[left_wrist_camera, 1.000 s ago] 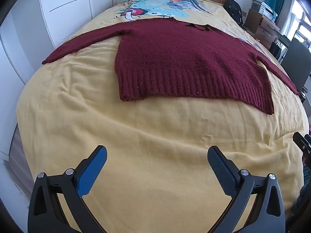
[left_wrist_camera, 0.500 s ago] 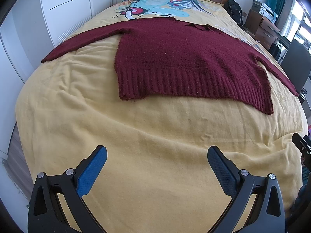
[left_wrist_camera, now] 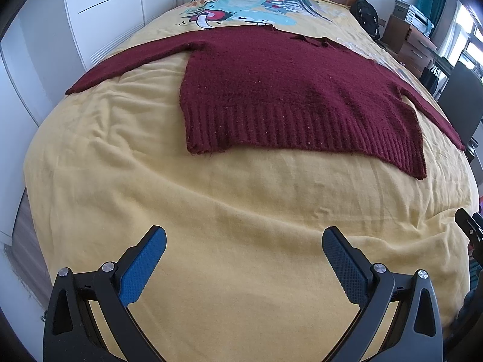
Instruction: Fold small clothes
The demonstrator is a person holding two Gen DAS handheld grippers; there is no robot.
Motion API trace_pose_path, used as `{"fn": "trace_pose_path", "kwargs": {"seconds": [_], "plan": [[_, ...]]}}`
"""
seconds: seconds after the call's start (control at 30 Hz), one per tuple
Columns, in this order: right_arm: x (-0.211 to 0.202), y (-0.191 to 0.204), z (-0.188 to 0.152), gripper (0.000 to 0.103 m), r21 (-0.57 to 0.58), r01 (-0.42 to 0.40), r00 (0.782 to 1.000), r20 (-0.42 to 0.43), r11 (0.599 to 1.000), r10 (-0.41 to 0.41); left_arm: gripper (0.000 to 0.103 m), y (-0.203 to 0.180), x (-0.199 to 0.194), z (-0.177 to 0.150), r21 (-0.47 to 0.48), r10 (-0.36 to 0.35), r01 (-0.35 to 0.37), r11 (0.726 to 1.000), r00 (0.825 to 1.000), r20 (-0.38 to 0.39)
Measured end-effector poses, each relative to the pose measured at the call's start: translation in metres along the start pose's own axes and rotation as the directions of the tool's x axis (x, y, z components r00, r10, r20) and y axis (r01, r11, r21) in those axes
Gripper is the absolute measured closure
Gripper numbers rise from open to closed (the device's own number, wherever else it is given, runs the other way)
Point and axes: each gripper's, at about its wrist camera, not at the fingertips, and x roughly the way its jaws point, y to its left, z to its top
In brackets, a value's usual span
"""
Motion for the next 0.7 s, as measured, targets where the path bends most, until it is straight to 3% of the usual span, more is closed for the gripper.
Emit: {"fn": "trace_pose_path", "kwargs": {"seconds": [0.7], "plan": [[0.0013, -0.0018, 0.0008, 0.0, 0.005, 0.0, 1.0, -0.004, 1.0, 0.0, 0.001, 0.0016, -0.0025, 0.0024, -0.025, -0.005, 0.005, 1.0, 1.0, -0.004]]}}
